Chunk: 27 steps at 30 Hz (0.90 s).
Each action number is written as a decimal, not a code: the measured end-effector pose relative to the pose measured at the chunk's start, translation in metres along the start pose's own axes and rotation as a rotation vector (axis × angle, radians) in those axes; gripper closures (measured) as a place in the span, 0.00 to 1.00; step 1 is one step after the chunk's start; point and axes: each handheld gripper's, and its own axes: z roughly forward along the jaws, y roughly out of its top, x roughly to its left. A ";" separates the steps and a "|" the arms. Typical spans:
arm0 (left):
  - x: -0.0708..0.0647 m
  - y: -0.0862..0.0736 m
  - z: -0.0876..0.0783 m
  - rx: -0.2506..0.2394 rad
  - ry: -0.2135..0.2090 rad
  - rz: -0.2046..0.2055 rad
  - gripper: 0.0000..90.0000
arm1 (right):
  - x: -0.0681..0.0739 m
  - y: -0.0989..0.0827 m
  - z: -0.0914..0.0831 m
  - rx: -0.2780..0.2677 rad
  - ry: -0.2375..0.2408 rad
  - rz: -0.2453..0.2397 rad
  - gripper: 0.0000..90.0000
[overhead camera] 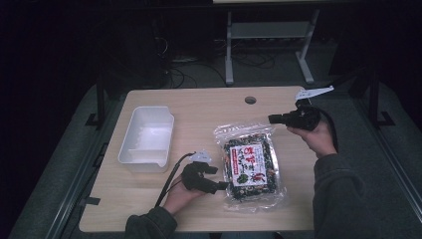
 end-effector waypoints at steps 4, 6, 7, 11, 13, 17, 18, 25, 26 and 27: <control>0.004 0.002 0.003 -0.048 -0.076 -0.041 0.27 | 0.014 0.004 -0.012 -0.033 0.019 -0.034 1.00; 0.004 0.003 0.003 -0.059 -0.098 -0.048 0.32 | 0.016 0.004 -0.014 -0.040 0.024 -0.041 1.00; 0.006 0.003 0.004 -0.077 -0.144 -0.073 0.36 | 0.020 0.004 -0.018 -0.053 0.032 -0.046 1.00; 0.006 0.005 0.005 -0.113 -0.231 -0.112 0.50 | 0.029 0.007 -0.023 -0.084 0.053 -0.072 1.00; 0.006 0.006 0.004 -0.117 -0.232 -0.107 0.58 | 0.032 0.008 -0.024 -0.090 0.057 -0.079 1.00; 0.006 0.007 -0.004 -0.144 -0.268 -0.081 0.70 | 0.040 0.009 -0.030 -0.119 0.065 -0.094 1.00; 0.005 0.008 -0.006 -0.146 -0.270 -0.070 0.72 | 0.040 0.009 -0.031 -0.124 0.068 -0.091 1.00; -0.004 0.015 -0.014 -0.130 -0.220 0.013 0.81 | 0.040 0.008 -0.034 -0.139 0.073 -0.088 1.00; -0.005 0.015 -0.015 -0.124 -0.206 0.032 0.81 | 0.040 0.008 -0.035 -0.140 0.076 -0.086 1.00; -0.008 0.016 -0.017 -0.118 -0.189 0.055 0.81 | 0.039 0.007 -0.035 -0.130 0.080 -0.076 0.90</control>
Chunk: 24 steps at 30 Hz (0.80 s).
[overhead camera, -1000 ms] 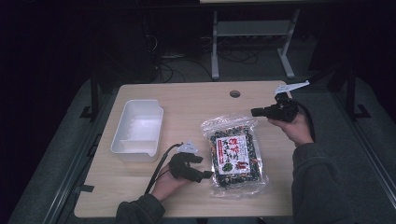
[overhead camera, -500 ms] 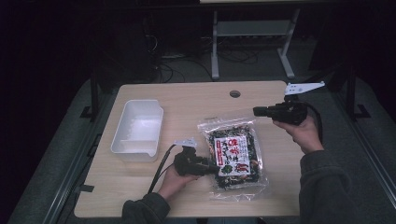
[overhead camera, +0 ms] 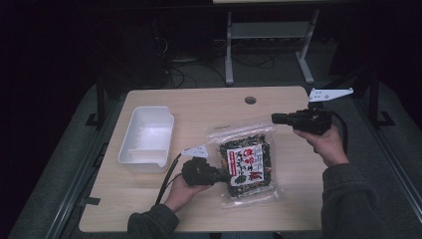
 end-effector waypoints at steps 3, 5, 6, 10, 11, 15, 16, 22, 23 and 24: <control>-0.002 0.001 -0.002 0.005 0.012 0.020 0.81 | -0.002 -0.004 0.002 0.016 0.017 0.026 0.76; -0.004 0.001 -0.003 0.009 0.021 0.035 0.81 | -0.003 -0.008 0.004 0.022 0.033 0.043 0.61; -0.005 0.002 -0.005 0.011 0.026 0.041 0.81 | -0.004 -0.014 0.007 0.033 0.058 0.060 0.53; -0.005 0.002 -0.008 0.018 0.033 0.054 0.81 | -0.002 -0.025 0.016 0.062 0.098 0.065 0.39; -0.005 0.002 -0.008 0.018 0.033 0.054 0.81 | -0.002 -0.025 0.016 0.062 0.098 0.065 0.39; -0.005 0.002 -0.011 0.020 0.036 0.069 0.81 | 0.000 -0.038 0.032 0.110 0.141 0.070 0.37; -0.005 0.002 -0.011 0.019 0.035 0.071 0.81 | 0.000 -0.040 0.036 0.123 0.149 0.075 0.36; -0.006 0.002 -0.015 0.019 0.034 0.086 0.81 | 0.005 -0.042 0.057 0.197 0.217 0.055 0.42; -0.006 0.002 -0.015 0.019 0.034 0.086 0.81 | 0.006 -0.043 0.060 0.201 0.228 0.052 0.44; -0.005 0.002 -0.016 0.019 0.035 0.087 0.81 | 0.006 -0.043 0.062 0.207 0.241 0.052 0.46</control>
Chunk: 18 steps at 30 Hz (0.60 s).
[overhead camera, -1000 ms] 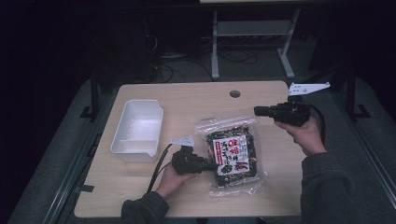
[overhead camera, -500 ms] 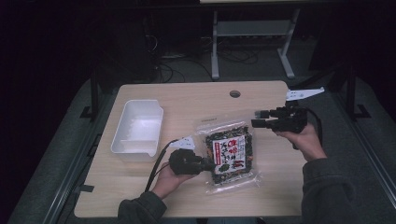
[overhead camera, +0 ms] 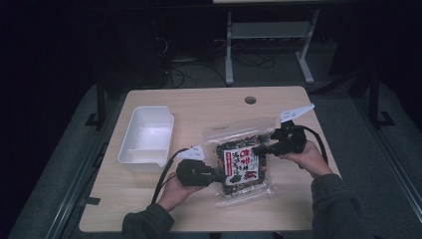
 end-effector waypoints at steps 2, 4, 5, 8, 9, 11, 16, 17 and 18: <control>0.001 0.000 -0.001 -0.001 0.000 0.001 0.81 | 0.000 0.000 0.005 0.005 0.041 0.000 0.48; 0.001 -0.001 -0.002 0.000 0.000 0.002 0.81 | 0.000 0.000 0.006 0.008 0.043 -0.002 0.48; 0.001 -0.001 -0.004 0.002 0.000 0.008 0.81 | 0.001 0.000 0.007 0.018 0.054 -0.005 0.55; 0.002 -0.002 -0.006 -0.001 0.003 0.006 0.81 | 0.002 0.000 0.007 0.008 0.095 0.004 0.63; 0.003 -0.002 -0.006 -0.004 0.006 0.002 0.80 | 0.003 0.000 0.006 0.007 0.113 0.002 0.67; 0.004 -0.002 -0.007 -0.006 0.013 0.003 0.77 | 0.006 0.000 0.005 0.003 0.139 -0.007 0.75; 0.005 -0.003 -0.011 -0.011 0.047 0.001 0.67 | 0.013 -0.004 0.001 -0.033 0.163 -0.022 0.82; 0.005 -0.003 -0.011 -0.011 0.050 0.002 0.67 | 0.014 -0.005 0.000 -0.046 0.160 -0.018 0.82; 0.005 -0.003 -0.013 -0.003 0.079 0.008 0.66 | 0.015 -0.006 -0.001 -0.053 0.149 -0.017 0.82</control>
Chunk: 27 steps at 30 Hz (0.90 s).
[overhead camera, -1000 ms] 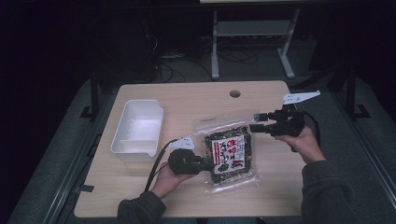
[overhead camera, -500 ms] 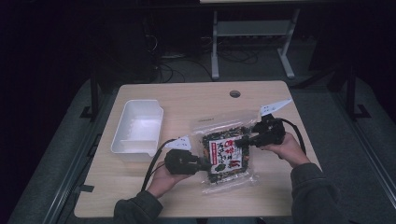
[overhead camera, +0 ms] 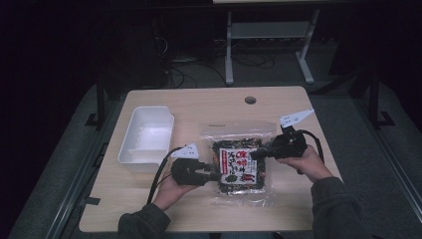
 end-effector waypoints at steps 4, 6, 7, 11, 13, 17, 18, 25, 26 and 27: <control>-0.001 0.000 -0.005 0.019 0.037 0.014 0.59 | 0.007 0.001 -0.006 -0.022 -0.054 -0.010 0.83; -0.003 -0.001 -0.008 0.029 0.052 0.023 0.58 | 0.011 0.003 -0.011 -0.038 -0.085 -0.017 0.83; -0.004 -0.001 -0.009 0.038 0.060 0.030 0.57 | 0.013 0.004 -0.013 -0.046 -0.102 -0.018 0.83; -0.006 -0.005 -0.014 0.063 0.084 0.053 0.55 | 0.017 0.005 -0.021 -0.089 -0.179 -0.008 0.83; -0.007 -0.007 -0.016 0.076 0.095 0.057 0.55 | 0.018 0.006 -0.025 -0.112 -0.225 0.006 0.83; -0.008 -0.009 -0.021 0.089 0.120 0.073 0.51 | 0.019 0.008 -0.028 -0.145 -0.293 0.026 0.83; -0.009 -0.010 -0.022 0.090 0.122 0.073 0.51 | 0.020 0.010 -0.028 -0.155 -0.319 0.027 0.83; -0.011 -0.016 -0.035 0.098 0.171 0.097 0.46 | 0.030 0.026 -0.017 -0.212 -0.476 0.039 0.83; -0.012 -0.017 -0.036 0.098 0.175 0.097 0.46 | 0.031 0.028 -0.015 -0.222 -0.491 0.038 0.83; -0.012 -0.017 -0.036 0.098 0.175 0.097 0.45 | 0.032 0.030 -0.012 -0.231 -0.506 0.038 0.83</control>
